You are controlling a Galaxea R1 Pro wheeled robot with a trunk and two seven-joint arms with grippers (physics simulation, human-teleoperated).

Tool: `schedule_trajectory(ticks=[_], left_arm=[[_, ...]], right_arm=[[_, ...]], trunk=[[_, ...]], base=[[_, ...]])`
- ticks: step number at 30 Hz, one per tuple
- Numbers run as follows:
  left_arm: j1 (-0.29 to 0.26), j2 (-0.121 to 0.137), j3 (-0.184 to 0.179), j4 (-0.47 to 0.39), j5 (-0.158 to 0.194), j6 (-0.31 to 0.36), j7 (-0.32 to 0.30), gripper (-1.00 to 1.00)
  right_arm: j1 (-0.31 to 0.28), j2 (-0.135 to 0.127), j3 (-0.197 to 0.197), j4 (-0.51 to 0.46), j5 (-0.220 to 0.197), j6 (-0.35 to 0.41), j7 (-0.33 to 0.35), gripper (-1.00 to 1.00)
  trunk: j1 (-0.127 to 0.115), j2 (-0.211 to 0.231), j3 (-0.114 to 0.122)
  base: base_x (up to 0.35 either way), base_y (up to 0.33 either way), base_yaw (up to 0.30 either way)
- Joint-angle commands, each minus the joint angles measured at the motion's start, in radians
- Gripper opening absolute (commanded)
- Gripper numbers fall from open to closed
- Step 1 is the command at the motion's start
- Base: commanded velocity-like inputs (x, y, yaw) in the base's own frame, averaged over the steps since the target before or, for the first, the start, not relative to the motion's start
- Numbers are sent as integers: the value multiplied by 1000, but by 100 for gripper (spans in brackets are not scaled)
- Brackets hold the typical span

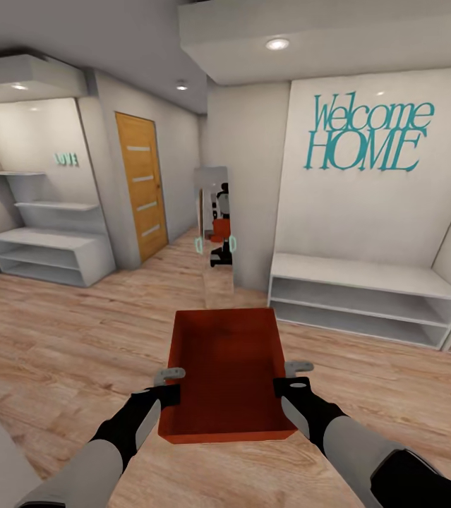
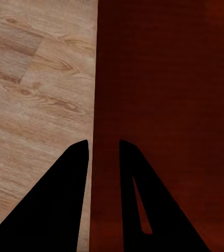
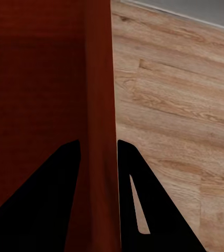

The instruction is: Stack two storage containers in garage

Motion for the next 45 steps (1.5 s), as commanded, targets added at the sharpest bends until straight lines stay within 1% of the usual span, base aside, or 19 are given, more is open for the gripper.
schedule_trajectory(ticks=[1,12,36,45], left_arm=[[0,4,-9,-1,-23,8,13,-100],[0,5,-9,-2,-23,8,13,-100],[0,4,-9,-2,-23,8,13,-100],[0,4,-9,-2,-23,8,13,-100]], right_arm=[[-2,-5,-1,-1,16,8,-11,-100],[-2,-5,-1,-1,16,8,-8,-100],[-2,-5,-1,-2,16,7,-8,-100],[-2,-5,-1,-2,16,7,-8,-100]], trunk=[[1,-2,-2],[1,-2,-2],[1,-2,-12],[1,-2,-12]], base=[[321,0,0],[321,0,8],[321,0,251],[321,0,29]])
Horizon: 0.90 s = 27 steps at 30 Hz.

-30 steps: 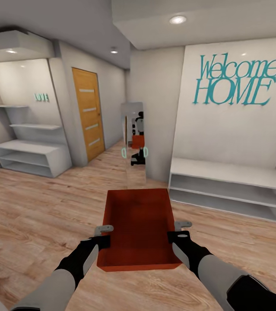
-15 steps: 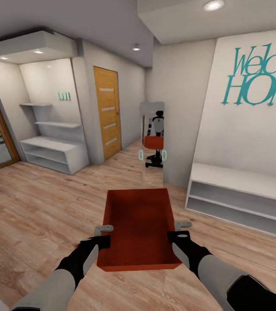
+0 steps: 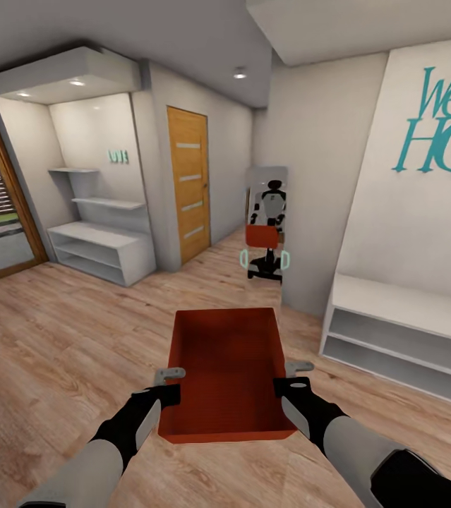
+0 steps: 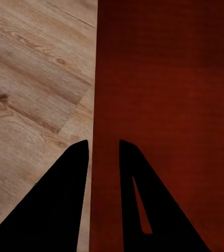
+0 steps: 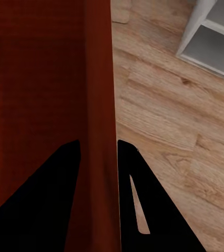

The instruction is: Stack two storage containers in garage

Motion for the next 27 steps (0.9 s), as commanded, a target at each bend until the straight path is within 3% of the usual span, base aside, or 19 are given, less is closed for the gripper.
schedule_trajectory(ticks=[1,27], left_arm=[[0,5,-10,-1,-21,8,13,-100],[0,6,-10,-1,-21,8,13,-100]], right_arm=[[-2,-4,1,-2,14,8,-10,-100],[-2,-4,1,-2,11,8,-10,-100]], trunk=[[1,-2,-2],[1,-2,-2]], base=[[321,0,1],[321,0,15]])
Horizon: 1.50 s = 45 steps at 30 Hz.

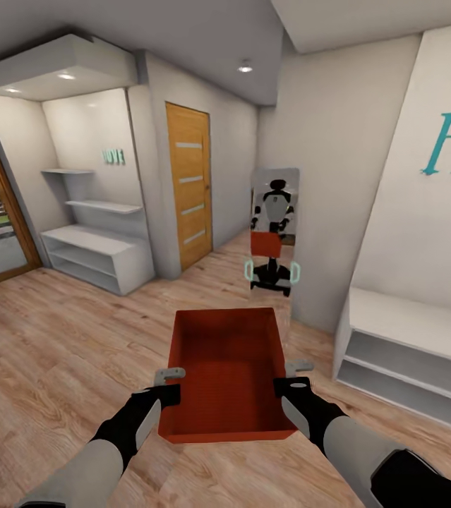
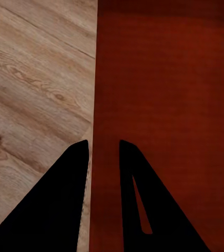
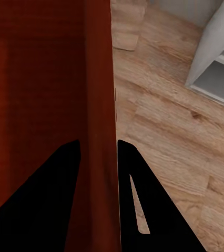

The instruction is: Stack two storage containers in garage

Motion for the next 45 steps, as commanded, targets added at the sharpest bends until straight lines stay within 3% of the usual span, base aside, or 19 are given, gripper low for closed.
schedule_trajectory(ticks=[1,24,45], left_arm=[[0,7,-11,-1,-19,7,13,-100],[0,7,-11,-1,-19,7,13,-100],[0,7,-11,-1,-19,7,13,-100]], right_arm=[[-2,-4,-1,-2,14,8,-10,-100],[-2,-4,-1,-1,14,7,-10,-100],[-2,-4,-1,-1,14,7,-10,-100]], trunk=[[1,-2,-2],[1,-2,-2],[1,-2,-3]], base=[[321,0,222],[321,0,264],[321,0,13]])
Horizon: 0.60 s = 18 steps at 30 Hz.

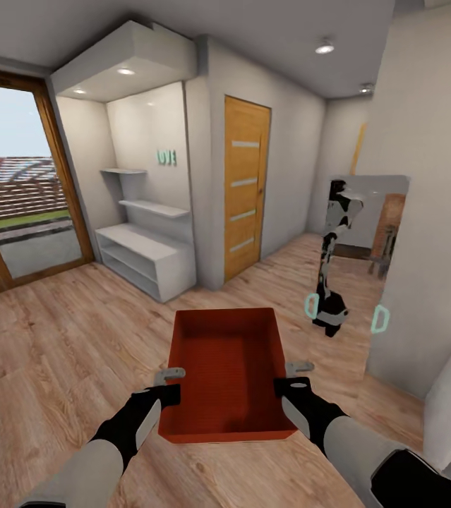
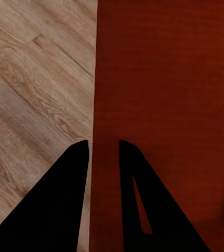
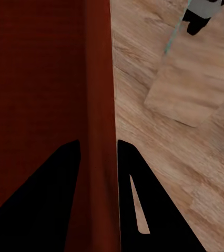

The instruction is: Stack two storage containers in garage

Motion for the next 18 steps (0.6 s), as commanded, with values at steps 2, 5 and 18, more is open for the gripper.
schedule_trajectory(ticks=[2,5,18], left_arm=[[0,8,-12,0,-17,7,13,-100],[0,8,-12,0,-17,7,13,-100],[0,8,-12,0,-17,7,13,-100]], right_arm=[[-2,-4,-3,-2,18,8,-11,-100],[-2,-4,-3,-2,18,8,-11,-100],[-2,-4,-3,-2,17,8,-11,-100]], trunk=[[1,-2,-3],[1,-2,-3],[1,-2,-3]], base=[[322,0,207],[321,0,260],[321,0,173]])
